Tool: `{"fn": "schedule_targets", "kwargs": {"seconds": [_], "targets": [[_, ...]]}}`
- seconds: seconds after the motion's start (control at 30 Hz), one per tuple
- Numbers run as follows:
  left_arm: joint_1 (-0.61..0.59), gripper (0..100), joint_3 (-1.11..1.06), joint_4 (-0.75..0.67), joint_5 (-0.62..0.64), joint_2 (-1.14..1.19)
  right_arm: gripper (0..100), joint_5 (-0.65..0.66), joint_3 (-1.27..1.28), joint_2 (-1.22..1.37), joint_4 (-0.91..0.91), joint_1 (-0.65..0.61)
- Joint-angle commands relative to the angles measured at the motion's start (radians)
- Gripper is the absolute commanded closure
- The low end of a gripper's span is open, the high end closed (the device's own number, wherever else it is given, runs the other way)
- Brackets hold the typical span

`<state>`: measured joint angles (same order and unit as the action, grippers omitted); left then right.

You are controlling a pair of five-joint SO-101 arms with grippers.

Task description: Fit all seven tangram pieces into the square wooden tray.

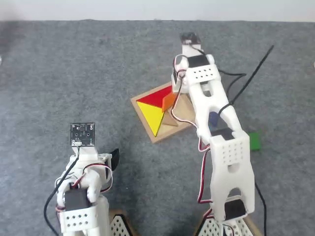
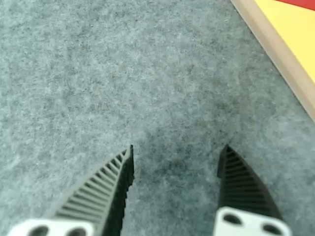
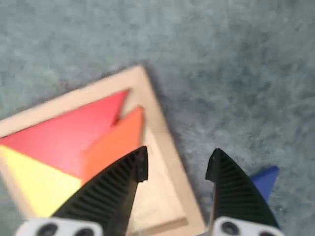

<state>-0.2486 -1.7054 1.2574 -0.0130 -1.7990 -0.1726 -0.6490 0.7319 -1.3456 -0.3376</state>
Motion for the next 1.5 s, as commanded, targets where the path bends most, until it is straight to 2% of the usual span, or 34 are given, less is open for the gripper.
{"fn": "schedule_targets", "kwargs": {"seconds": [0.0, 0.17, 0.37, 0.57, 0.77, 0.97, 1.2, 1.33, 1.47], "targets": [[-0.002, 73, 0.022, 0.005, 0.008, -0.021, 78.9, -0.008, -0.008, -0.090, -0.004, -0.024], [-0.002, 73, 0.022, 0.005, 0.008, -0.021, 78.9, -0.008, 0.046, -0.004, 0.070, -0.022], [0.000, 73, 0.022, 0.005, 0.008, -0.021, 78.9, 0.048, 0.040, 0.120, 0.041, -0.059], [0.000, 73, 0.022, 0.005, 0.008, -0.021, 78.9, 0.044, 0.041, 0.124, -0.007, -0.053], [0.000, 73, 0.022, 0.005, 0.008, -0.021, 79.0, -0.021, 0.044, 0.033, -0.021, -0.024], [0.000, 73, 0.022, 0.005, 0.008, -0.021, 79.0, -0.023, 0.048, -0.064, -0.010, -0.088], [0.000, 73, 0.022, 0.005, 0.008, -0.021, 79.0, -0.017, 0.054, -0.062, -0.005, -0.105], [0.000, 73, 0.022, 0.005, 0.008, -0.021, 79.0, 0.002, 0.176, -0.025, 0.013, -0.105], [-0.002, 73, 0.022, 0.005, 0.008, -0.021, 79.0, 0.029, 0.184, 0.048, 0.010, -0.065]]}}
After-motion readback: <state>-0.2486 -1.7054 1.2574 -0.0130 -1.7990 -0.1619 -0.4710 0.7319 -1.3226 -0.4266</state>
